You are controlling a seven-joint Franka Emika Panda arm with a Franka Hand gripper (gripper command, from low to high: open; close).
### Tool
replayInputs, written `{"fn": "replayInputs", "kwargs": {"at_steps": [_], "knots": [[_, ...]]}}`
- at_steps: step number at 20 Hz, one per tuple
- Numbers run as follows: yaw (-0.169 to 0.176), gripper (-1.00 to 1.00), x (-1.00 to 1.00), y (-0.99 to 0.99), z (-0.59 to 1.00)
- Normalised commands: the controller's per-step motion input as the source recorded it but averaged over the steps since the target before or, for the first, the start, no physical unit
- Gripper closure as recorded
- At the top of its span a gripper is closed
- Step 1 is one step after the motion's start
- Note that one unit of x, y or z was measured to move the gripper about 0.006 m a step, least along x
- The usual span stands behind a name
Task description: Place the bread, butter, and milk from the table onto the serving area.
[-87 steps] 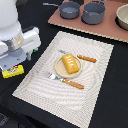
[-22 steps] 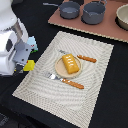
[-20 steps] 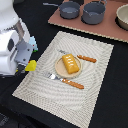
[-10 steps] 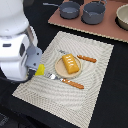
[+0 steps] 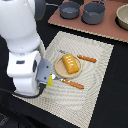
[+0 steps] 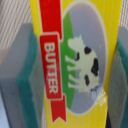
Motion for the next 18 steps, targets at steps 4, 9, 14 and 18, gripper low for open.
{"fn": "replayInputs", "kwargs": {"at_steps": [4, 9, 14, 18], "knots": [[-0.029, 1.0, 1.0, -0.18, -0.02], [-0.063, -1.0, 0.68, 0.0, 0.52], [-0.078, -1.0, 0.24, 0.08, 0.97], [-0.081, -1.0, -0.16, 0.33, 0.79]]}}
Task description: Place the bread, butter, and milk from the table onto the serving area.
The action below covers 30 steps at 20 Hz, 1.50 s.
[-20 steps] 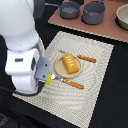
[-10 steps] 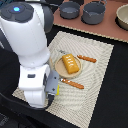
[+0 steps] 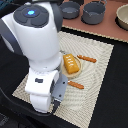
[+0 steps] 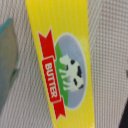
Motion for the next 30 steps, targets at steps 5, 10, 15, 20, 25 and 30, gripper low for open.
{"fn": "replayInputs", "kwargs": {"at_steps": [5, 10, 15, 20, 25, 30], "knots": [[-0.022, -1.0, -0.57, 0.5, 0.36], [0.0, -1.0, -0.6, 0.54, 0.04], [0.0, -1.0, -0.58, 0.69, -0.19], [0.0, -1.0, -0.68, 0.73, -0.18], [0.0, -1.0, -0.79, 0.8, 0.12], [-0.003, -1.0, -0.76, 0.76, 0.11]]}}
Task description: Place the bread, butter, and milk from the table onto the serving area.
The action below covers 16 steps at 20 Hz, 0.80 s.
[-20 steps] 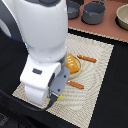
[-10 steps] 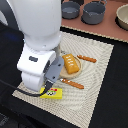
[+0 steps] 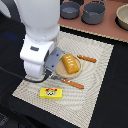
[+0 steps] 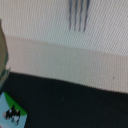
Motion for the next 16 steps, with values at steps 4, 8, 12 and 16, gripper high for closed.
{"fn": "replayInputs", "kwargs": {"at_steps": [4, 8, 12, 16], "knots": [[-0.023, -1.0, -0.7, 0.72, 0.0], [-0.043, -1.0, -0.66, 0.67, 0.0], [-0.064, -1.0, -0.64, 0.62, 0.0], [-0.148, -1.0, -0.48, 0.45, 0.0]]}}
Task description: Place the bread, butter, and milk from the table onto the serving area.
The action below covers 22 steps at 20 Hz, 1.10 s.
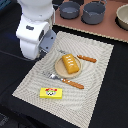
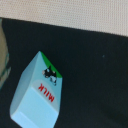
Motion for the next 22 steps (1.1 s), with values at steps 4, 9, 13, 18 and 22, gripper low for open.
{"fn": "replayInputs", "kwargs": {"at_steps": [4, 9, 13, 18, 22], "knots": [[-0.19, -1.0, -0.4, 0.36, 0.0], [-0.143, -1.0, -0.58, 0.33, -0.03], [-0.063, -1.0, -0.87, 0.29, -0.07], [-0.042, -1.0, -0.94, 0.32, -0.09], [-0.044, -1.0, -0.87, 0.3, -0.2]]}}
